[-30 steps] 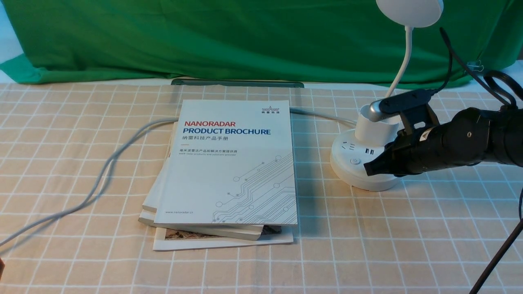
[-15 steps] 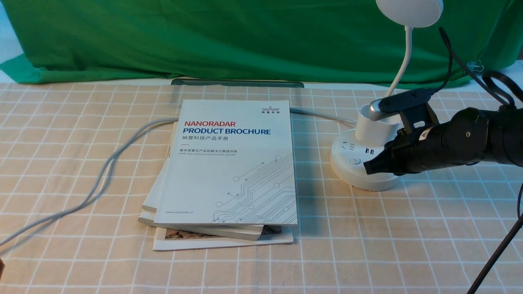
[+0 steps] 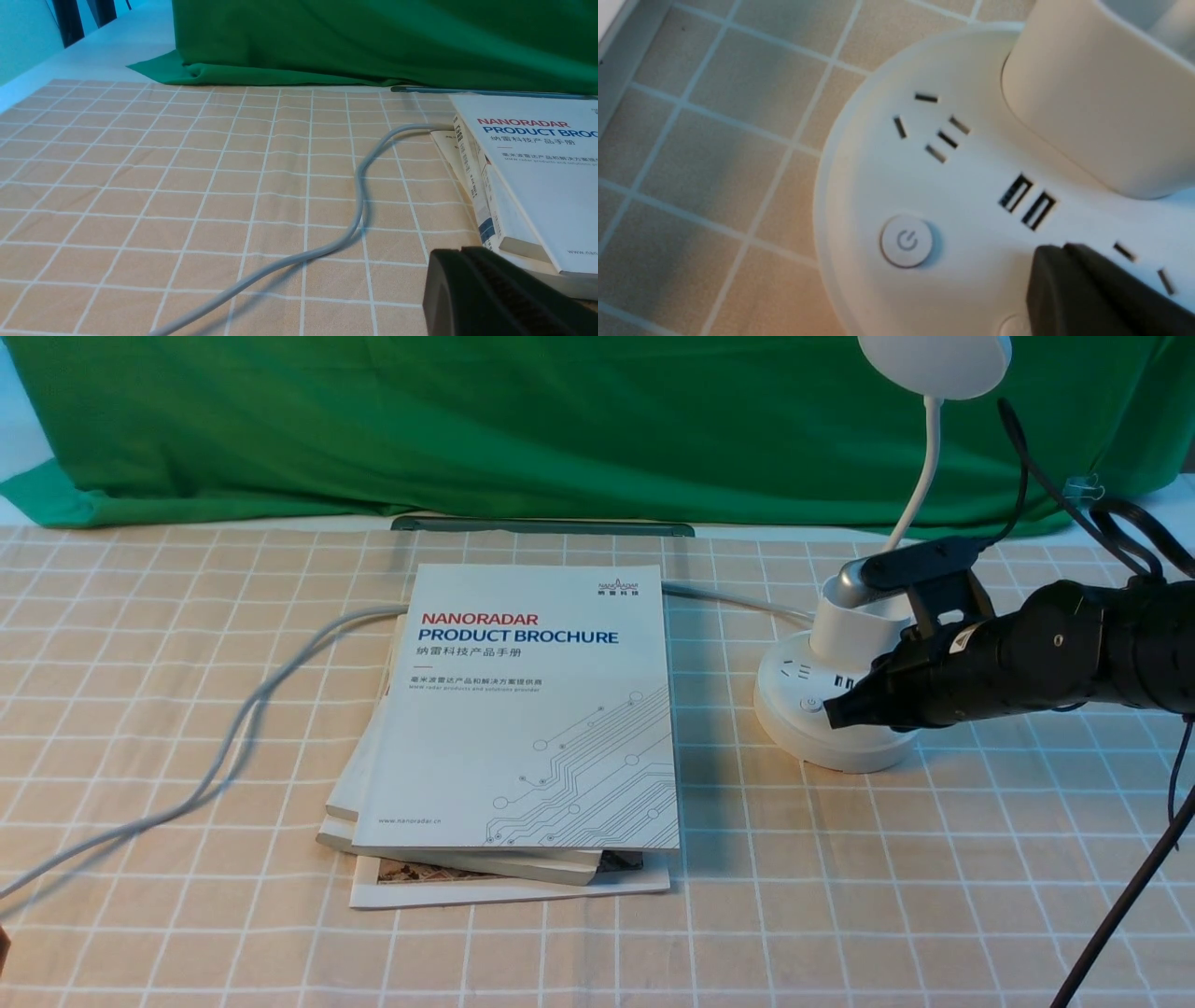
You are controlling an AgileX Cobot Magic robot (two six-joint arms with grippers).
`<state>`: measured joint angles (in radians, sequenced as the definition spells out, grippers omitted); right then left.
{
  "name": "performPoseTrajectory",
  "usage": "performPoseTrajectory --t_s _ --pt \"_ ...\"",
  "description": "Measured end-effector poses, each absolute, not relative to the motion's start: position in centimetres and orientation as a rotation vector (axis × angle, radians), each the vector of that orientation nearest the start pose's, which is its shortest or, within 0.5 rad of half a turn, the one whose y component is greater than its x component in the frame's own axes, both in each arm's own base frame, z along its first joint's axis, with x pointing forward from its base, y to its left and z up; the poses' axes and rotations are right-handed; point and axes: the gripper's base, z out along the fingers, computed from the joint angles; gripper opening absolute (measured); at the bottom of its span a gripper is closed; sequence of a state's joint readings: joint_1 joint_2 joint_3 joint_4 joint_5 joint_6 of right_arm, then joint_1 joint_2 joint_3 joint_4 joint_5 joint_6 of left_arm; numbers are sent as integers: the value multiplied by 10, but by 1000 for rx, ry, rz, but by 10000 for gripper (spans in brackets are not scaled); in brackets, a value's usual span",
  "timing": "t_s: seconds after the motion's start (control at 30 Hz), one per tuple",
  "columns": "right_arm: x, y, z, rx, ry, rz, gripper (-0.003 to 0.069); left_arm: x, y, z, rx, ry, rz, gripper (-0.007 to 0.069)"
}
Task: Turn on the table lamp on the light coffee tablecloth with your hand.
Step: 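Press the button on the base of the white desk lamp with the right gripper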
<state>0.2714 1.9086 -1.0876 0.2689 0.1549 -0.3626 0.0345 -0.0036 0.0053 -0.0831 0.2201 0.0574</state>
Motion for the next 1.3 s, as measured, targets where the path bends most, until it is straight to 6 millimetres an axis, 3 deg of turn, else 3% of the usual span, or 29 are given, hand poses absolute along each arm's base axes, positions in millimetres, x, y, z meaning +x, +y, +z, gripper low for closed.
performPoseTrajectory --t_s 0.17,0.5,0.93,1.3 --pt "373 108 158 -465 2401 126 30 56 0 192 -35 1704 -7 21" --pt "362 106 188 -467 2372 146 30 56 0 192 -35 1704 -7 21" --pt "356 119 168 -540 2431 157 30 56 0 192 -34 1704 -5 21" --pt "360 123 169 -525 2373 148 30 56 0 192 -33 1704 -5 21"
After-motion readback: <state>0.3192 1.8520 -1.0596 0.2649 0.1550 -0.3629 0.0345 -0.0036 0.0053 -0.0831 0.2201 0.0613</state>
